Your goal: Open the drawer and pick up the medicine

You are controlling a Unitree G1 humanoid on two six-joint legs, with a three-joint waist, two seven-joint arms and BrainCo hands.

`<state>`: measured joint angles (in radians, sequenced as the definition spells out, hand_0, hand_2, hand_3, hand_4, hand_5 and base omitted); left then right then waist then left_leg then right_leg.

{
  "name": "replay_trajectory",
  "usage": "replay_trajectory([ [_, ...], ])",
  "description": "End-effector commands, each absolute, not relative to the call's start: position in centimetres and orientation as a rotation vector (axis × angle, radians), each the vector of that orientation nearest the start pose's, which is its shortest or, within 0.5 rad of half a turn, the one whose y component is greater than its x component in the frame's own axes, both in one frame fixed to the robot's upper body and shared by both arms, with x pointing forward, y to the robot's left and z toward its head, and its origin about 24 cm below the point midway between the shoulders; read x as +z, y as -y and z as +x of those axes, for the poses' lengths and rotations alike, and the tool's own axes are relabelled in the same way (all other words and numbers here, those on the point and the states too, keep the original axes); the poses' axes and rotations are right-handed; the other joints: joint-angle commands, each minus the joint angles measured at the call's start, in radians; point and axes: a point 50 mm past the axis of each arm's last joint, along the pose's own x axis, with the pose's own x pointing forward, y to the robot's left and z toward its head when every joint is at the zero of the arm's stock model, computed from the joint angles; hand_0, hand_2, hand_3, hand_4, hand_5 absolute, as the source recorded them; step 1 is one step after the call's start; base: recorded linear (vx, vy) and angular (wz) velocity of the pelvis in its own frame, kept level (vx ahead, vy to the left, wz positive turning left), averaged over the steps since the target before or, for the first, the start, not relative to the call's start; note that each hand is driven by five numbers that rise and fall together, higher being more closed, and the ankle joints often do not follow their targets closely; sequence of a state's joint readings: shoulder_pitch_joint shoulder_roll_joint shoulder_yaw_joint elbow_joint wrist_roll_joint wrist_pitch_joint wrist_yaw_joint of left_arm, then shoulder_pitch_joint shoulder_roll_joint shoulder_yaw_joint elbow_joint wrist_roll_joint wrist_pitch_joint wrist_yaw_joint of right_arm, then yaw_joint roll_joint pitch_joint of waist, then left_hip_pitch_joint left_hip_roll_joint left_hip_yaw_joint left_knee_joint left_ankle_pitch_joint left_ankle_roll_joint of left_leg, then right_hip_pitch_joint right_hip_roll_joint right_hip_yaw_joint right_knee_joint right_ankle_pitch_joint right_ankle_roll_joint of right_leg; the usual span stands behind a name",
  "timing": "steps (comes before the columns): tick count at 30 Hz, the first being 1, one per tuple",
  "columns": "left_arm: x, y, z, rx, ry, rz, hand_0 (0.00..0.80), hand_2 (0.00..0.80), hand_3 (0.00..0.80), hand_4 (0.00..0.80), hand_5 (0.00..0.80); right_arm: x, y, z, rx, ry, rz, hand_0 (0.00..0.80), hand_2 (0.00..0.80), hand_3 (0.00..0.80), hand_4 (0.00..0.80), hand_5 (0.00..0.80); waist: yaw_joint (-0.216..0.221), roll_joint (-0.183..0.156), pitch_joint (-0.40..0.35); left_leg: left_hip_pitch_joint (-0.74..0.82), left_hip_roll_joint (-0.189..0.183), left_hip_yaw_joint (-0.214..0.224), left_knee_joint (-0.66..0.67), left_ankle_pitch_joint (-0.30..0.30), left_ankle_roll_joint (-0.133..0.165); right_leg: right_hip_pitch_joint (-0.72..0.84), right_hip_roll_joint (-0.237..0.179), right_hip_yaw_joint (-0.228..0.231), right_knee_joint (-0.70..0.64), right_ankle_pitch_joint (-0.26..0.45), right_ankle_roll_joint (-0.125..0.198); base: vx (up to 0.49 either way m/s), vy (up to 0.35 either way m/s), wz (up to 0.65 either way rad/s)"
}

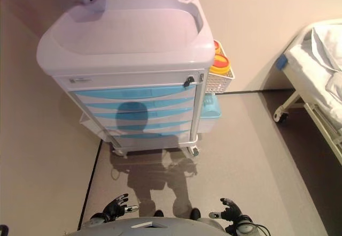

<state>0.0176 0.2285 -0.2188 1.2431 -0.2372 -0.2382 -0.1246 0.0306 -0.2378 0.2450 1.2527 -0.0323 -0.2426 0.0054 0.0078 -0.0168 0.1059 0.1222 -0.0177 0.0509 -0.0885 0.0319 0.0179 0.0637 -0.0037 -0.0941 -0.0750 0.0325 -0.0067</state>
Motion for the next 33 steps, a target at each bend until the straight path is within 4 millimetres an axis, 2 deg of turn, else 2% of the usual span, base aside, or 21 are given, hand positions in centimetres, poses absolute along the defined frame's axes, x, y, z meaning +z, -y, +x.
replay_trajectory([
  [1, -15.0, -20.7, 13.3, 0.0, -0.942, 0.013, 0.0, 0.0, 0.0, 0.0, 0.0, -15.2, 21.1, 12.3, 0.148, -0.96, -0.372, 0.0, 0.0, 0.0, 0.0, 0.0, -0.024, -0.012, 0.071, -0.063, -0.072, 0.011, 0.085, -0.107, 0.047, -0.054, -0.008, 0.037, 0.118, -0.046, 0.058, -0.058, 0.029, -0.24],
  [5, -13.8, -20.7, 16.3, 0.015, -0.829, -0.015, 0.0, 0.0, 0.0, 0.0, 0.0, -14.3, 20.9, 14.6, 0.159, -0.876, -0.383, 0.0, 0.0, 0.0, 0.0, 0.0, -0.031, -0.02, 0.162, -0.167, -0.083, 0.025, 0.203, -0.129, 0.062, -0.155, -0.012, 0.068, 0.215, -0.054, 0.054, -0.121, 0.027, -0.21],
  [9, -11.9, -20.6, 19.5, 0.04, -0.683, -0.061, 0.0, 0.0, 0.0, 0.0, 0.0, -13.2, 20.7, 16.8, 0.164, -0.786, -0.407, 0.0, 0.0, 0.0, 0.0, 0.0, -0.033, -0.028, 0.251, -0.297, -0.077, 0.034, 0.31, -0.133, 0.07, -0.283, -0.015, 0.079, 0.319, -0.054, 0.051, -0.153, 0.011, -0.08],
  [14, -9.3, -20.3, 23.1, 0.04, -0.498, -0.121, 0.0, 0.0, 0.0, 0.0, 0.0, -11.9, 20.7, 19.4, 0.142, -0.695, -0.423, 0.0, 0.0, 0.0, 0.0, 0.0, -0.023, -0.025, 0.312, -0.438, -0.072, 0.028, 0.394, -0.131, 0.079, -0.436, -0.007, 0.078, 0.431, -0.063, 0.036, -0.114, 0.045, 0.01],
  [22, -3.7, -19.9, 28.4, -0.016, -0.205, -0.226, 0.0, 0.0, 0.0, 0.0, 0.0, -8.8, 21.5, 23.4, 0.058, -0.523, -0.392, 0.0, 0.0, 0.0, 0.0, 0.0, -0.022, -0.039, 0.376, -0.629, -0.066, 0.021, 0.525, -0.144, 0.077, -0.618, 0.031, 0.061, 0.563, -0.082, 0.012, -0.071, 0.053, 0.02],
  [26, -1.0, -19.5, 30.4, -0.094, -0.09, -0.369, 0.0, 0.0, 0.0, 0.0, 0.0, -7.8, 21.7, 24.4, 0.048, -0.485, -0.382, 0.0, 0.0, 0.0, 0.0, 0.0, -0.031, -0.047, 0.398, -0.68, -0.063, 0.029, 0.57, -0.157, 0.077, -0.669, 0.038, 0.061, 0.598, -0.082, 0.008, -0.036, 0.042, -0.02],
  [28, 1.1, -19.2, 31.6, -0.175, 0.007, -0.478, 0.0, 0.0, 0.0, 0.0, 0.0, -7.3, 22.0, 24.9, 0.047, -0.479, -0.394, 0.0, 0.0, 0.0, 0.0, 0.0, -0.038, -0.05, 0.409, -0.714, -0.061, 0.036, 0.602, -0.166, 0.075, -0.698, 0.041, 0.063, 0.617, -0.08, 0.007, -0.033, 0.047, -0.05],
  [33, 4.7, -19.7, 32.8, -0.332, 0.225, -0.718, 0.0, 0.0, 0.0, 0.0, 0.0, -7.5, 22.8, 24.3, 0.04, -0.501, -0.401, 0.0, 0.0, 0.0, 0.0, 0.0, -0.052, -0.063, 0.414, -0.749, -0.053, 0.047, 0.64, -0.187, 0.075, -0.73, 0.046, 0.072, 0.624, -0.069, 0.008, 0.009, 0.014, -0.06],
])
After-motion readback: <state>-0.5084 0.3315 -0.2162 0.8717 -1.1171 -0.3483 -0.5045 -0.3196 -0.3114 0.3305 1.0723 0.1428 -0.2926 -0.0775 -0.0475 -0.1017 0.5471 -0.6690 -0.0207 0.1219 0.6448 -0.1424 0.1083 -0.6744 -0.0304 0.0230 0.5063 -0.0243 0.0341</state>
